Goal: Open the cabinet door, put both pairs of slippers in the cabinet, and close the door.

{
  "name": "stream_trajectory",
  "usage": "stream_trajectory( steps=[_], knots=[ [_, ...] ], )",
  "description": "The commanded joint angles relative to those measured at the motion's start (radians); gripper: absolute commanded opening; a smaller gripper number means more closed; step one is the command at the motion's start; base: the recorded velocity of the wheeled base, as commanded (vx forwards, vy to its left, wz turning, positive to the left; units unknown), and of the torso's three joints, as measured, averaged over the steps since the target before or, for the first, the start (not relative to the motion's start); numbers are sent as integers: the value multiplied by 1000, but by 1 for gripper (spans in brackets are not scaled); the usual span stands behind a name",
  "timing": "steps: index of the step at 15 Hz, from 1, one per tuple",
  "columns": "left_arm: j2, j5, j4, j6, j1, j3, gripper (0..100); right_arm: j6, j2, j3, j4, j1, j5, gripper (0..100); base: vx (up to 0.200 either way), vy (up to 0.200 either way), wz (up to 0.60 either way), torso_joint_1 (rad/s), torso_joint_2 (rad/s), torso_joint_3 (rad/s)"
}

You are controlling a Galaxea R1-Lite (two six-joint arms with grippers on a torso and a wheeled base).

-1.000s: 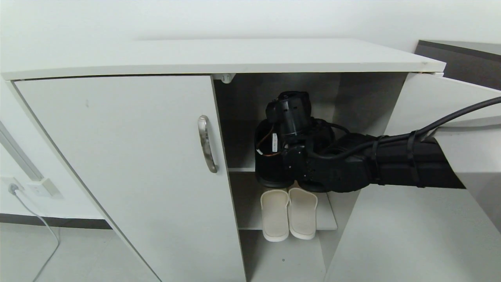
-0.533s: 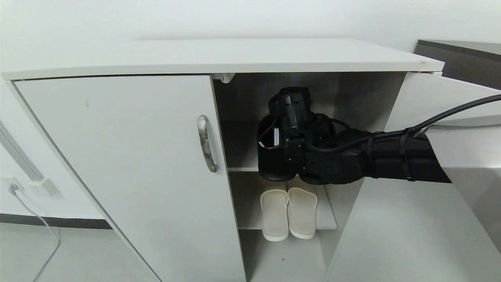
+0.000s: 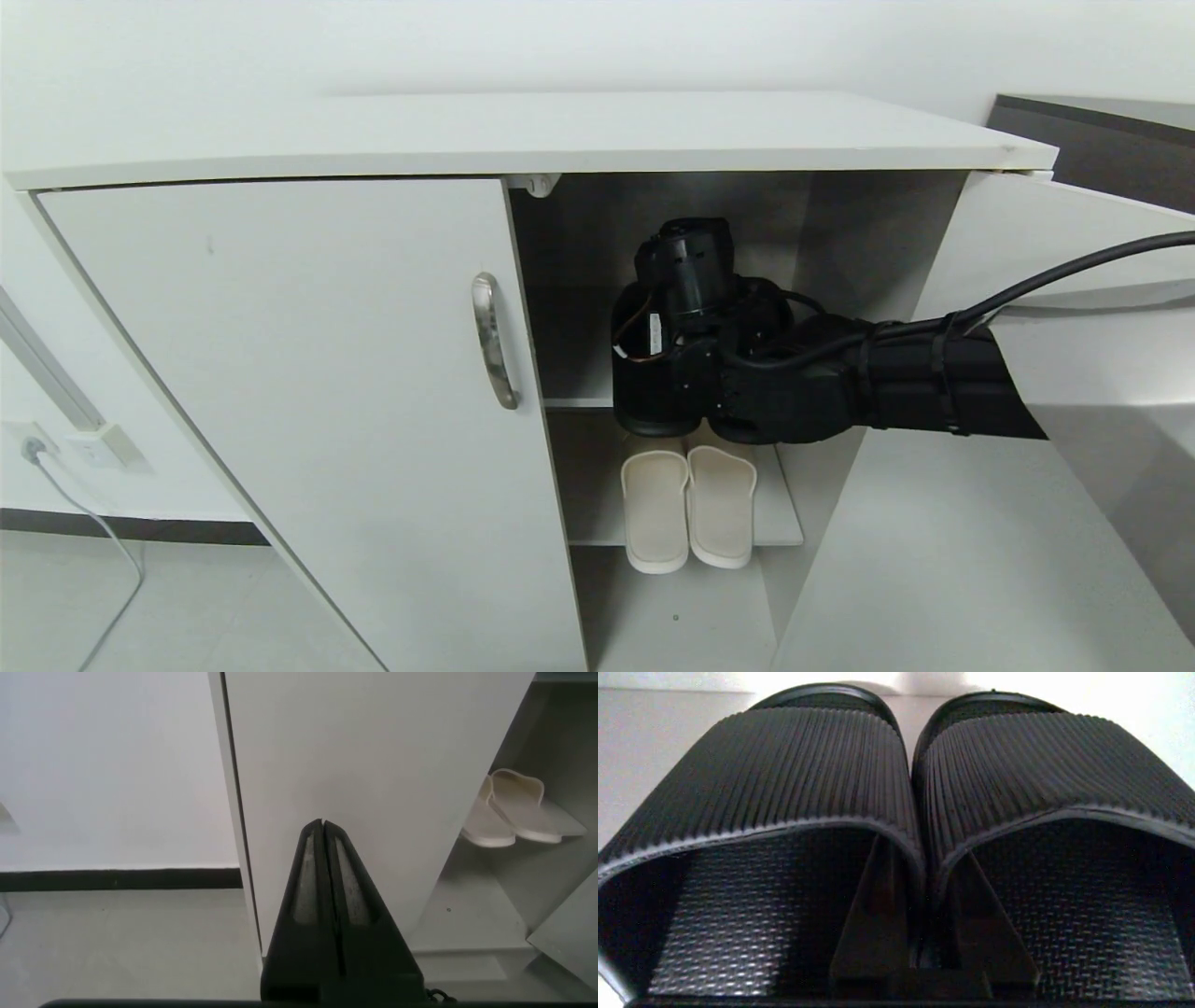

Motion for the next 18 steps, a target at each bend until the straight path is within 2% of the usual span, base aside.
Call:
stream_trajectory(
  steps=[1,4,9,13,14,17,18],
  knots=[
    [0,1,0,0,0,0,0,1,3,5,1,0,-1,100,0,0,0,0,0,0],
    [0,1,0,0,0,0,0,5,-33,44,-1,14,-1,100,0,0,0,0,0,0],
    [0,1,0,0,0,0,0,37,-186,230,-11,70,-10,100,0,0,0,0,0,0],
    [0,-1,0,1,0,0,0,99,-362,477,-53,175,-10,100,0,0,0,0,0,0],
    [0,1,0,1,0,0,0,123,-424,592,-94,202,-10,100,0,0,0,0,0,0],
    [0,-1,0,1,0,0,0,128,-511,799,-242,227,-2,100,0,0,0,0,0,0],
    [0,1,0,1,0,0,0,117,-517,815,-254,230,-2,0,0,0,0,0,0,0]
  ],
)
